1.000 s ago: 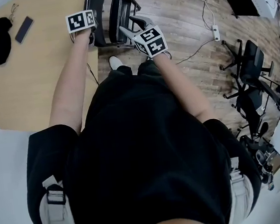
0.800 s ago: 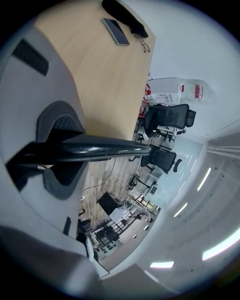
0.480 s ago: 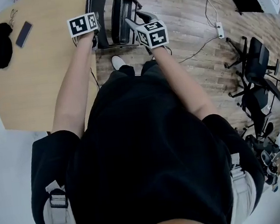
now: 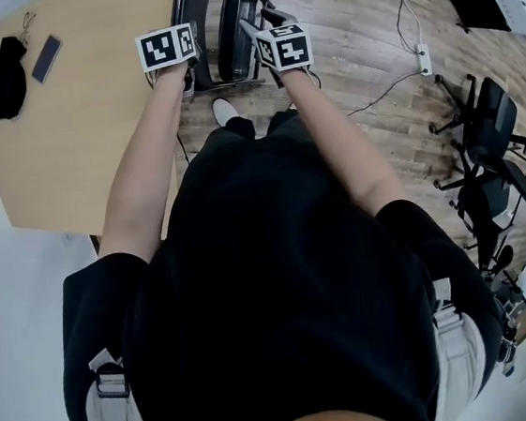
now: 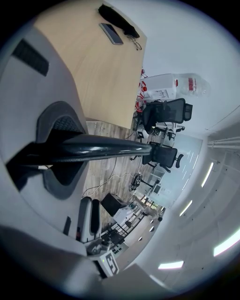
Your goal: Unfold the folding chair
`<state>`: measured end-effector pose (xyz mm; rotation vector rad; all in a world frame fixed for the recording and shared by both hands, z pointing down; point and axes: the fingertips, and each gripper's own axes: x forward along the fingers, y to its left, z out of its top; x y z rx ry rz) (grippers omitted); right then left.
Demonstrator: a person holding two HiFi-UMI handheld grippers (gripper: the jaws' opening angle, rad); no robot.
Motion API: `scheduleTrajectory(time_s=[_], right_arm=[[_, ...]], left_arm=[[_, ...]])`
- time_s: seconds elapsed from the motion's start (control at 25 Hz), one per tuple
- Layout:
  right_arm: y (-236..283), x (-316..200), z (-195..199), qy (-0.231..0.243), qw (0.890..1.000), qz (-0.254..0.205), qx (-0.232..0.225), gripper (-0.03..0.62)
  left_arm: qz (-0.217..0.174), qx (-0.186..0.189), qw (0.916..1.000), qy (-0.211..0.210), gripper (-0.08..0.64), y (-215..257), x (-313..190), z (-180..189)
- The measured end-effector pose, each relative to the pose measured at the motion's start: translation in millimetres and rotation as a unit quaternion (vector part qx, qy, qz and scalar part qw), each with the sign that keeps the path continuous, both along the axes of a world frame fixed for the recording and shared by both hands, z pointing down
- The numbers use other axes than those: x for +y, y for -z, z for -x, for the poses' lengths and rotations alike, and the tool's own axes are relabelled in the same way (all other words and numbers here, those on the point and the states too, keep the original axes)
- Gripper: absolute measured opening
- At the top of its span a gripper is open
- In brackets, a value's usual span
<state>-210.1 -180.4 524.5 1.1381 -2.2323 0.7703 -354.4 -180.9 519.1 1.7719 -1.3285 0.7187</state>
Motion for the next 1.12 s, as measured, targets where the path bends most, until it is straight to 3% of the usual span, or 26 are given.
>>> scheduleTrajectory(time_s=[0.32,0.56,1.12], right_arm=[[-30,-28,-26,-0.022,0.999,0.023,-0.001,0.21],[-60,-49,-56,-0.072,0.997,0.042,0.007,0.21],[-132,-94,-59,-0.126,0.988,0.086,0.012,0.21]], left_arm=[[-0.001,0.013,0.9998,-0.018,0.071,12,8,-57],[-0.002,0.022,0.9996,-0.019,0.061,16,13,-94],[0.006,0.003,0.9992,-0.038,0.061,20,14,-130]])
